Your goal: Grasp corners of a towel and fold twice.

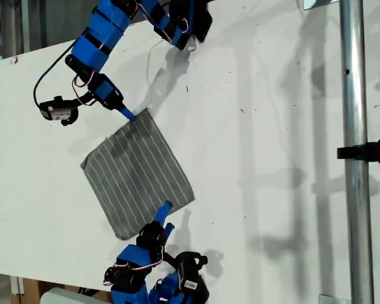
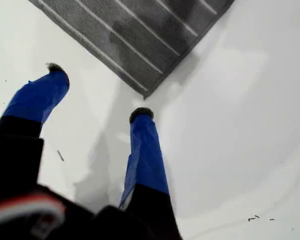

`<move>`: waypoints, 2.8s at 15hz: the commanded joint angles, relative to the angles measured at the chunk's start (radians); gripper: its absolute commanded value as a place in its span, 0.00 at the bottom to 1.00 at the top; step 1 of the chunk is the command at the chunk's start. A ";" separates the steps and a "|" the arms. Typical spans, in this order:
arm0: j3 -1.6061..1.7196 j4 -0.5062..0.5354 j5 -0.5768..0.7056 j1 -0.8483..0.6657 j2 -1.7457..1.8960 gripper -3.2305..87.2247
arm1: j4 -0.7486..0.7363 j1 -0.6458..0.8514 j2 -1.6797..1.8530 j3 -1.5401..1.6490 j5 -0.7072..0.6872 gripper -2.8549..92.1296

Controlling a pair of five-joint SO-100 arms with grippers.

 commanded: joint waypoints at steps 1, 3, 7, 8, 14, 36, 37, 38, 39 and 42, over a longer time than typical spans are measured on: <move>-0.032 0.008 0.006 0.005 0.005 0.39 | -0.071 -0.005 -0.046 -0.026 -0.034 0.34; -0.028 0.009 0.011 0.003 0.003 0.39 | -0.130 -0.009 -0.115 -0.009 -0.067 0.34; -0.018 0.014 0.003 0.000 0.008 0.39 | -0.267 -0.009 -0.314 0.011 -0.100 0.34; -0.014 0.014 0.002 -0.002 0.008 0.39 | -0.295 -0.008 -0.377 0.005 -0.106 0.34; 0.078 -0.064 0.028 -0.081 -0.005 0.38 | -0.279 -0.009 -0.505 -0.066 -0.149 0.13; -0.575 -0.091 0.098 -0.158 -1.068 0.42 | -0.287 -0.029 -0.502 -0.060 -0.156 0.03; -0.640 -0.058 0.100 -0.153 -1.120 0.39 | -0.287 -0.029 -0.502 -0.060 -0.156 0.03; -0.672 -0.044 0.097 -0.152 -1.154 0.33 | -0.287 -0.028 -0.502 -0.058 -0.156 0.03; -0.676 -0.041 0.094 -0.153 -1.169 0.26 | -0.288 -0.028 -0.502 -0.058 -0.156 0.03; -0.678 -0.023 0.120 -0.160 -1.175 0.00 | -0.288 -0.028 -0.502 -0.058 -0.158 0.03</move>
